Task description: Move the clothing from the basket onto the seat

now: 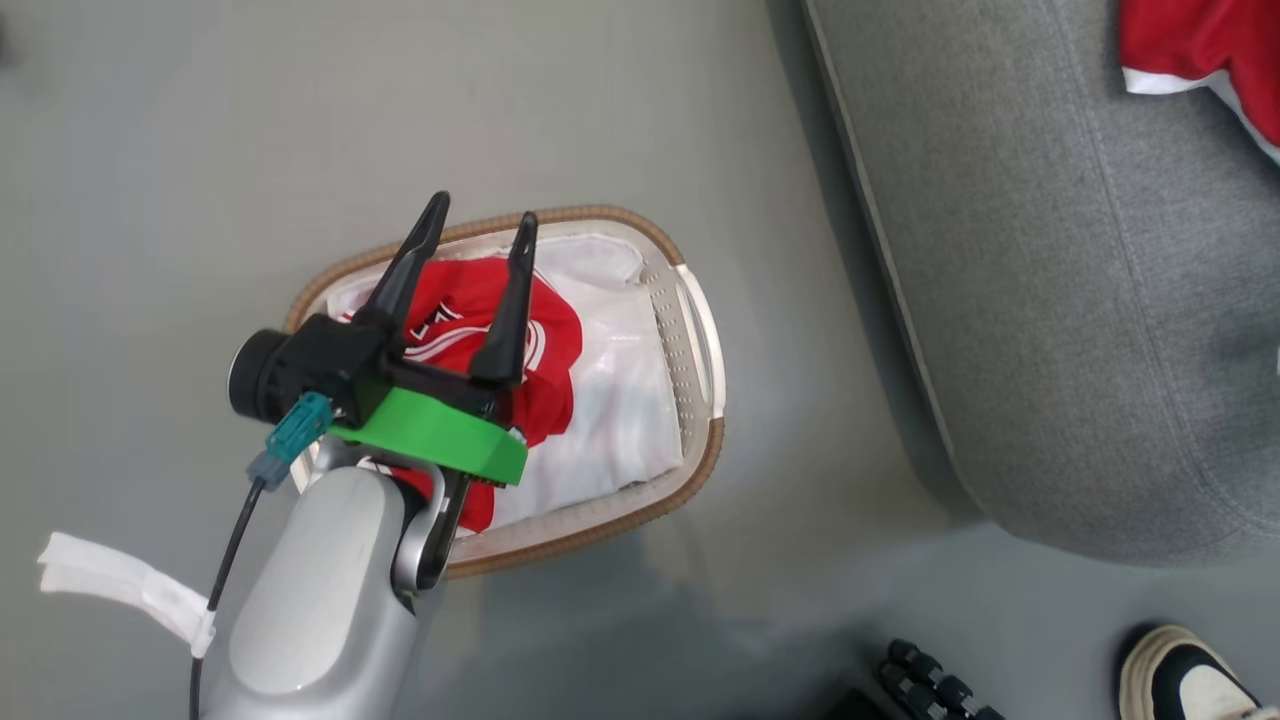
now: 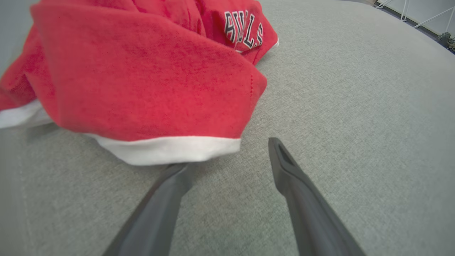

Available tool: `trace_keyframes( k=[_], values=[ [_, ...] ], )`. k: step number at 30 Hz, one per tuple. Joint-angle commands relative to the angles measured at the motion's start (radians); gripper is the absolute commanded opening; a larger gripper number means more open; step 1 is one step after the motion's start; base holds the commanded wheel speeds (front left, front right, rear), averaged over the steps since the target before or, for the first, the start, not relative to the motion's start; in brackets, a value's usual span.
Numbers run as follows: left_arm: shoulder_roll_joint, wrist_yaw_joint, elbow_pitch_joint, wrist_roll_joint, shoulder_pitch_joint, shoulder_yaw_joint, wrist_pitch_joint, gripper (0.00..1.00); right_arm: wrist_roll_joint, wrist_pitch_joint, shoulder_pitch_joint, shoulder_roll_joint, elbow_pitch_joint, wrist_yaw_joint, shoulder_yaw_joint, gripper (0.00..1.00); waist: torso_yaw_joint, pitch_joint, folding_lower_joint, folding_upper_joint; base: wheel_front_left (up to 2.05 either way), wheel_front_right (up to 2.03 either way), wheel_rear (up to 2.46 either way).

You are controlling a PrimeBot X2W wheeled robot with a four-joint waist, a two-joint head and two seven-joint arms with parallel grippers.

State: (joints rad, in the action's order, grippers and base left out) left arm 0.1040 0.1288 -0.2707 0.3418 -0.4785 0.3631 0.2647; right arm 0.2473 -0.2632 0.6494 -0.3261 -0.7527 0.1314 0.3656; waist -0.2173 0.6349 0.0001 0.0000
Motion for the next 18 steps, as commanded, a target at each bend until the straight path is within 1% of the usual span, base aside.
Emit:
trace_keyframes(
  k=[1,4,6,13,18],
  values=[
    [-0.005,0.003,-0.009,0.002,0.022,-0.011,-0.001,1.0,0.01,-0.002,-0.034,0.003,0.016,-0.001,0.001,1.0,0.026,-0.059,-0.0001,0.0,0.0,0.0,0.0],
    [-0.014,0.003,-0.018,0.005,0.049,-0.043,0.0,1.0,0.028,-0.002,-0.086,0.011,0.048,-0.001,-0.011,1.0,0.046,-0.103,-0.0001,0.0,0.0,0.0,0.0],
    [-0.02,0.003,-0.022,0.001,0.072,-0.08,0.0,1.0,0.04,-0.002,-0.12,0.019,0.076,-0.001,-0.037,1.0,0.061,-0.133,-0.0001,0.0,0.0,0.0,0.0],
    [-0.044,-0.007,-0.033,-0.079,0.136,-0.226,0.0,1.0,0.062,-0.002,-0.195,0.053,0.197,-0.001,-0.147,1.0,0.124,-0.217,-0.0001,0.0,0.0,0.0,0.0],
    [-0.049,-0.014,-0.028,-0.12,0.16,-0.307,0.0,1.0,0.08,-0.002,-0.199,0.075,0.24,-0.001,-0.223,1.0,0.171,-0.26,-0.0001,0.0,0.0,0.0,0.0]
  ],
)
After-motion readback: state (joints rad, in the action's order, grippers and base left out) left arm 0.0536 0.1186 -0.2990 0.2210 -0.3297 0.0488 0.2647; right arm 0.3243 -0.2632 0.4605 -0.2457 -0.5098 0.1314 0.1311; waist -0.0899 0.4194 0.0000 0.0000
